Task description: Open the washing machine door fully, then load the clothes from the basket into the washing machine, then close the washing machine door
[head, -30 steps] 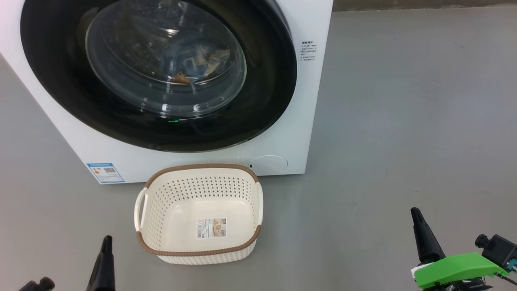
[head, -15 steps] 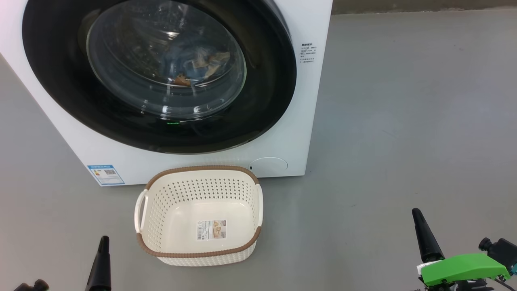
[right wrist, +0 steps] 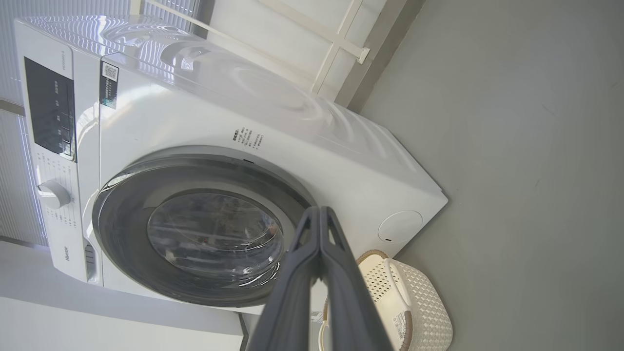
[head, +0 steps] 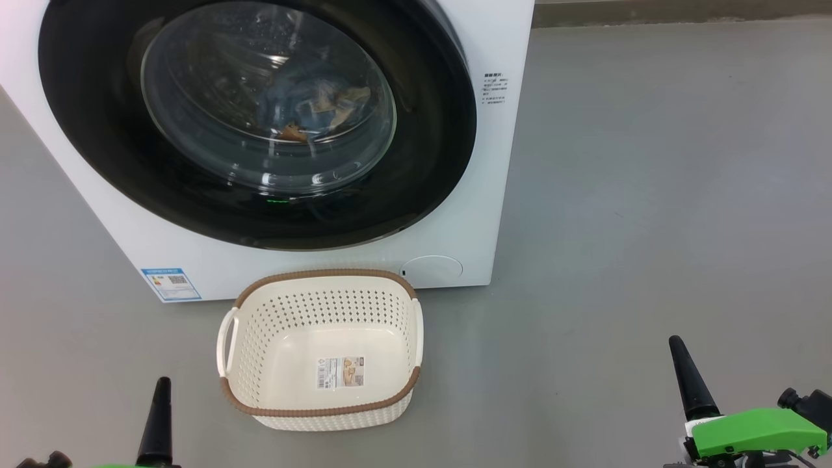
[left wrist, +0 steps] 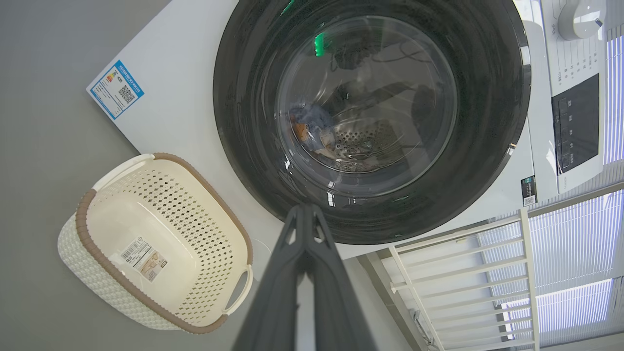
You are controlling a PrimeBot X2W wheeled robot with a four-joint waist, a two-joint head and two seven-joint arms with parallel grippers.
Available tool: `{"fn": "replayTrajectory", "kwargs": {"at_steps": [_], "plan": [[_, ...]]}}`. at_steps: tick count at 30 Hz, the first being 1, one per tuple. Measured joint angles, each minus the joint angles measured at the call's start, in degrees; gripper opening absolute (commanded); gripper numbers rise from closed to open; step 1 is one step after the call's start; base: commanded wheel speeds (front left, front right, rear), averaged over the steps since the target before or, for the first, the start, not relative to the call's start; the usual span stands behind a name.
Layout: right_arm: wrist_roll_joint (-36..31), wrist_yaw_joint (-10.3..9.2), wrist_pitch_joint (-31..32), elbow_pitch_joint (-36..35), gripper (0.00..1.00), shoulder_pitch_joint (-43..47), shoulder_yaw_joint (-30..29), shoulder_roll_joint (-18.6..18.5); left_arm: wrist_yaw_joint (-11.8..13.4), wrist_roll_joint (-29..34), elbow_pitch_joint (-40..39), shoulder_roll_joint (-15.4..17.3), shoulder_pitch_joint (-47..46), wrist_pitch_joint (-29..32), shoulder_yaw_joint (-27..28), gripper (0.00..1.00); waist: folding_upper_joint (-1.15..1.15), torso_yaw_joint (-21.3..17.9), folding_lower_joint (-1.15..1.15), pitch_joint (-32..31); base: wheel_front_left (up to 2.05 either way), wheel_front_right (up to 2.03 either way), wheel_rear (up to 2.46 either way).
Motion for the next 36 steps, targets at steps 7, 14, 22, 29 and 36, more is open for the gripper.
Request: {"fn": "replayTrajectory", "kwargs": {"at_steps": [7, 14, 22, 29, 36], "plan": [[3.93, -0.01, 1.12, 0.03, 0.0, -0.01, -0.3, 0.1, 0.0, -3.9, 0.57, -0.19, -0.59, 1.23, 0.62, 0.0, 0.0, -0.02, 0.0, -0.21, 0.0, 0.0, 0.0], [7.7, -0.01, 2.37, 0.07, 0.0, -0.02, -0.76, 0.24, 0.0, -7.82, 0.92, -0.54, -1.16, 2.29, 1.18, 0.0, 0.0, -0.04, 0.0, -0.41, 0.0, 0.0, 0.0], [13.24, -0.01, 3.64, 0.09, 0.0, -0.03, -1.68, 0.32, 0.0, -12.27, 1.53, -1.05, -1.38, 3.53, 1.96, 0.0, 0.0, -0.06, 0.0, -0.65, 0.0, 0.0, 0.0], [17.34, -0.01, 4.68, 0.12, 0.0, -0.04, -2.0, 0.51, 0.0, -16.33, 1.98, -1.3, -2.36, 4.78, 2.56, 0.0, 0.0, -0.08, 0.0, -0.86, 0.0, 0.0, 0.0], [21.38, -0.02, 6.03, 0.13, 0.0, -0.05, -2.37, 0.63, 0.0, -20.35, 2.52, -1.4, -2.44, 5.98, 3.2, 0.0, 0.0, -0.1, 0.0, -1.06, 0.0, 0.0, 0.0]]}}
